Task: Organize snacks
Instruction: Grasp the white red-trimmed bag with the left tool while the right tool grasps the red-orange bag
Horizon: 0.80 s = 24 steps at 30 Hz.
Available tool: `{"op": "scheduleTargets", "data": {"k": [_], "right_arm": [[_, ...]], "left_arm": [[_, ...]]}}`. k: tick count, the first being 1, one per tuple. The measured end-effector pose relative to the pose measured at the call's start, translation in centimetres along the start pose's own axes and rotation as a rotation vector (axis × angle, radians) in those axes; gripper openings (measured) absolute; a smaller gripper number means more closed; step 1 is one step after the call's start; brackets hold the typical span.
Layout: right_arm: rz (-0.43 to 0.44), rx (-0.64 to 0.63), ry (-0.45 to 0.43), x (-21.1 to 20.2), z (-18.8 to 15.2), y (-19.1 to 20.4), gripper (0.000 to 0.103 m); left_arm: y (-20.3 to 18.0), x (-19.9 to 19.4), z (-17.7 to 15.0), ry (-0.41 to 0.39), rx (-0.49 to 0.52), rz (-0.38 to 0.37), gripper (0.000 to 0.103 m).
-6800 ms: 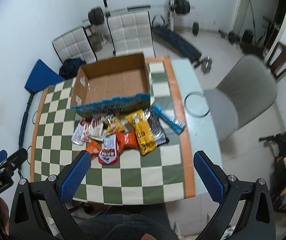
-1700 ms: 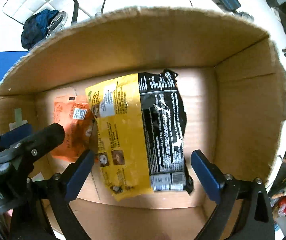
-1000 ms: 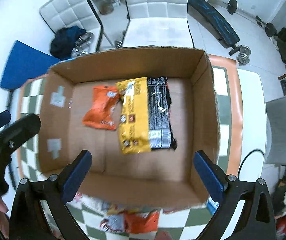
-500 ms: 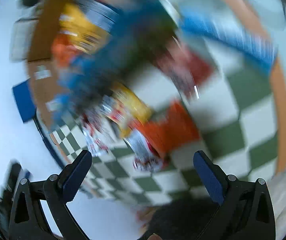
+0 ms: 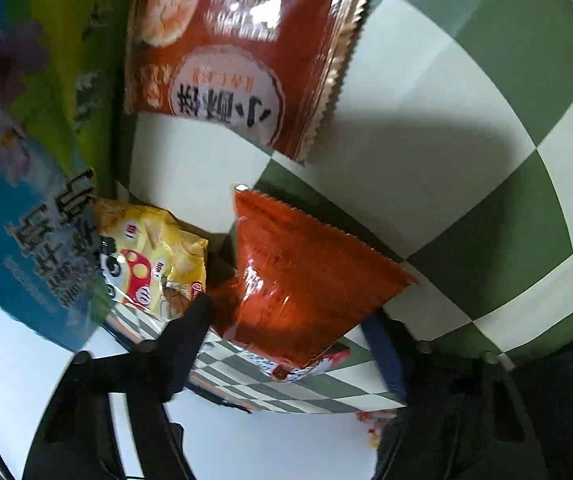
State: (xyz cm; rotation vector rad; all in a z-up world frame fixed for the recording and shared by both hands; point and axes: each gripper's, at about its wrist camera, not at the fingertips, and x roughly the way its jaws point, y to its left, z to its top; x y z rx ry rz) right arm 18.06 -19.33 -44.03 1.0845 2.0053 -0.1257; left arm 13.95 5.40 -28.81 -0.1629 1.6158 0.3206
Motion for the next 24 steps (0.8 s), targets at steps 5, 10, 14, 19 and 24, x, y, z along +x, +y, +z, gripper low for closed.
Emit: {"op": "scheduleTargets", "data": {"k": [5, 10, 14, 19, 24], "right_arm": [[-0.228, -0.249, -0.02, -0.2, -1.1, 1.7, 0.057], [-0.567, -0.65, -0.079, -0.1, -3.9, 4.0, 0.055], [-0.739, -0.846, -0.16, -0.4, -6.5, 4.6, 0.056], [-0.651, -0.771, -0.165, -2.6, -5.7, 3.0, 0.07], [-0.56, -0.68, -0.142, -3.7, -4.1, 1.2, 0.07]], "left_arm": [[-0.7, 1.1, -0.2, 0.039, 0.022, -0.019, 0.099], [-3.0, 3.0, -0.3, 0.105, 0.081, -0.048, 0.099], [-5.6, 5.4, -0.4, 0.17, 0.156, -0.056, 0.099], [-7.7, 8.5, -0.3, 0.251, 0.182, -0.074, 0.099], [-8.4, 10.0, -0.1, 0.286, 0.172, -0.09, 0.082]]}}
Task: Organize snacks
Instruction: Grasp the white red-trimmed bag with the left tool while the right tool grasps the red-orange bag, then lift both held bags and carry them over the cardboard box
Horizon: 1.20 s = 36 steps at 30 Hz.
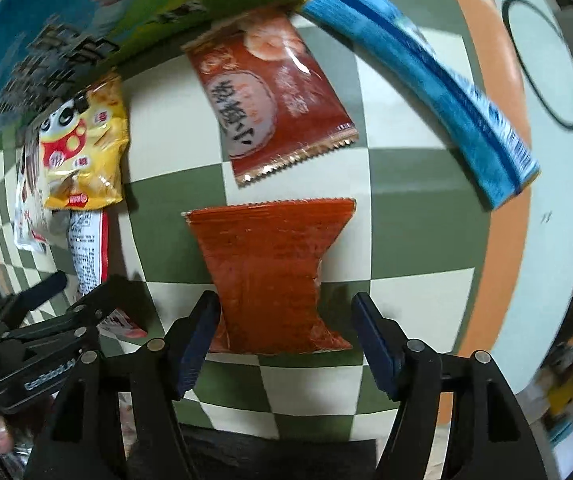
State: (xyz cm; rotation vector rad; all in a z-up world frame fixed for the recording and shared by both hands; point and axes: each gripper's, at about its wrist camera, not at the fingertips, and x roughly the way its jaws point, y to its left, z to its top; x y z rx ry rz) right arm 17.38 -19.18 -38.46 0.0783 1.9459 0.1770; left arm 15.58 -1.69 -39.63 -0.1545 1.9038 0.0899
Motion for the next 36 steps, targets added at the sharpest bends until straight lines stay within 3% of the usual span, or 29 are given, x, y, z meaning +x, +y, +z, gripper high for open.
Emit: {"op": "scheduleTargets", "data": {"k": [1, 4, 6, 10, 14, 22, 26, 29, 36], "right_arm": [[0.014, 0.013, 0.001, 0.1, 0.0, -0.4, 0.07], [0.027, 0.041, 0.002, 0.6, 0.9, -1.4, 0.07], [0.036, 0.054, 0.004, 0.9, 0.8, -1.6, 0.07], [0.008, 0.033, 0.006, 0.8, 2.0, -3.6, 0.07], [-0.018, 0.013, 0.004, 1.2, 1.4, -2.8, 0.069], [-0.04, -0.004, 0.002, 1.2, 0.9, -1.4, 0.052], [-0.057, -0.016, 0.012, 1.4, 1.1, -0.6, 0.054], [-0.032, 0.004, 0.025, 2.5, 1.0, 0.7, 0.065], [-0.018, 0.019, 0.032, 3.4, 0.7, -0.5, 0.066]], "left_arm": [[0.0, 0.2, 0.0, 0.008, -0.003, -0.007, 0.072], [-0.3, 0.4, 0.0, 0.006, -0.004, -0.018, 0.068], [-0.9, 0.4, -0.4, -0.008, 0.011, 0.003, 0.055], [-1.5, 0.3, -0.7, -0.014, 0.01, 0.011, 0.055], [-2.0, 0.5, -2.1, -0.023, 0.003, 0.02, 0.054], [-2.9, 1.4, -3.2, -0.033, -0.015, 0.025, 0.055], [-3.0, 1.9, -3.8, -0.031, -0.018, 0.018, 0.057], [-2.9, 2.0, -4.0, -0.029, -0.014, 0.012, 0.057], [-2.5, 1.4, -3.4, -0.028, -0.011, 0.016, 0.055]]}}
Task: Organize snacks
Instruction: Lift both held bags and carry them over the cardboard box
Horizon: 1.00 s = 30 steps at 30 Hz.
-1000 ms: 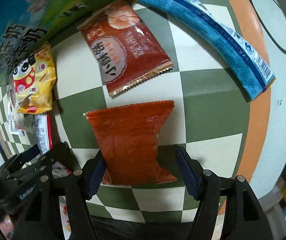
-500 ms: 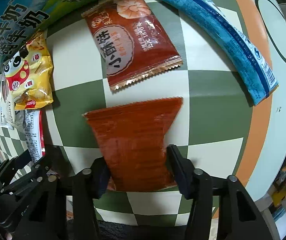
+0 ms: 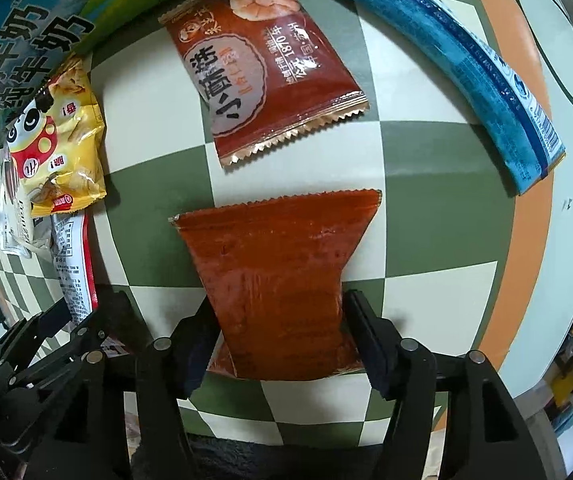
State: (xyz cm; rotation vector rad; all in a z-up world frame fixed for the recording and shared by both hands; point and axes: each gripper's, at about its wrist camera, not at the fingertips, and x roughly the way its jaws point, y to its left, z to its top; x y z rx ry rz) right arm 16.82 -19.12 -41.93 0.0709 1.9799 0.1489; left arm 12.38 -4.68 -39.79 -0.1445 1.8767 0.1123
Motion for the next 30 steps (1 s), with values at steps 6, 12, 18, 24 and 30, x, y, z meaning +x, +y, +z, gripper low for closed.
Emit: {"op": "scheduleTargets", "data": {"k": [6, 12, 18, 24, 30], "right_arm": [[-0.022, -0.014, -0.014, 0.1, -0.9, 0.1, 0.048], [-0.013, -0.023, -0.004, 0.1, -2.6, 0.0, 0.046], [0.018, -0.033, -0.018, -0.9, -4.7, -0.4, 0.045], [0.053, -0.057, -0.036, -2.8, -6.2, -0.3, 0.044], [0.104, -0.05, -0.058, -5.0, -6.9, -0.3, 0.044]], "left_arm": [[0.1, -0.1, -1.5, -0.01, 0.002, 0.013, 0.055], [0.0, -0.7, -3.8, -0.019, 0.028, 0.011, 0.054], [0.0, -2.4, -5.0, -0.052, 0.049, -0.007, 0.054], [0.4, -5.4, -5.4, -0.114, 0.07, -0.03, 0.054], [1.1, -9.5, -4.6, -0.18, 0.073, -0.064, 0.054]]}}
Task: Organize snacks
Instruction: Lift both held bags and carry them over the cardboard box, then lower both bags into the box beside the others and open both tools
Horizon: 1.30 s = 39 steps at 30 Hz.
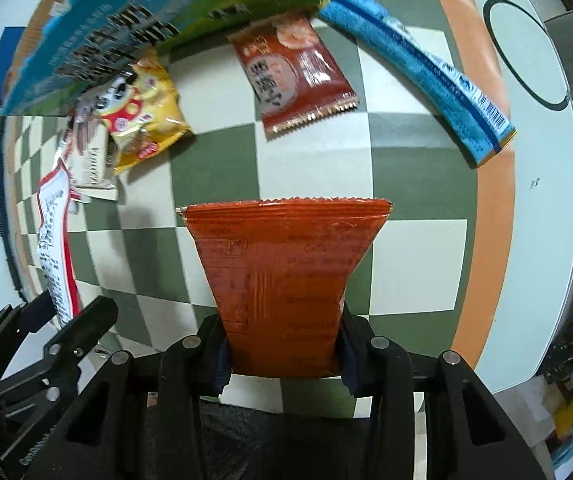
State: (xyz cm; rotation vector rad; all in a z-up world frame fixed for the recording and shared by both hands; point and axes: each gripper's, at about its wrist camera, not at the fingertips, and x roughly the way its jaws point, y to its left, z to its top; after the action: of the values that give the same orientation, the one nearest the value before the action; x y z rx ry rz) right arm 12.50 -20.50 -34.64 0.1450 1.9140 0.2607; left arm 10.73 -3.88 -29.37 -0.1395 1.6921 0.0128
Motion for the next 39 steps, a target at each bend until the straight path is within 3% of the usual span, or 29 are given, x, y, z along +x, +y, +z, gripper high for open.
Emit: {"op": "scheduleTargets", "data": {"k": [6, 10, 14, 17, 22, 28, 32, 39], "right_arm": [[0.074, -0.018, -0.052, -4.2, 2.2, 0.4, 0.044], [0.146, -0.029, -0.131, -9.1, 4.2, 1.1, 0.044], [0.155, -0.061, -0.221, -14.0, 7.3, 2.9, 0.044], [0.116, -0.074, -0.289, -16.7, 11.5, 4.5, 0.044], [0.055, -0.052, -0.312, -18.6, 19.6, 6.4, 0.044], [-0.039, -0.002, -0.259, -16.8, 27.9, 7.4, 0.044], [-0.103, 0.022, -0.226, -15.1, 31.6, 7.5, 0.044], [-0.159, 0.046, -0.183, -12.6, 35.0, 7.0, 0.044]], "left_arm": [[-0.4, -5.6, 2.7, -0.088, -0.008, -0.047, 0.054], [-1.5, -9.0, 5.5, -0.151, -0.016, -0.067, 0.054], [-1.2, -12.0, 10.3, -0.198, -0.026, -0.065, 0.054], [0.0, -12.8, 14.7, -0.22, -0.033, -0.029, 0.054], [2.6, -11.3, 22.4, -0.162, -0.053, 0.021, 0.054], [6.0, -7.4, 29.6, -0.057, -0.076, 0.07, 0.055], [7.4, -5.4, 32.3, -0.014, -0.085, 0.097, 0.055], [8.5, -3.2, 34.9, 0.035, -0.09, 0.125, 0.055]]}}
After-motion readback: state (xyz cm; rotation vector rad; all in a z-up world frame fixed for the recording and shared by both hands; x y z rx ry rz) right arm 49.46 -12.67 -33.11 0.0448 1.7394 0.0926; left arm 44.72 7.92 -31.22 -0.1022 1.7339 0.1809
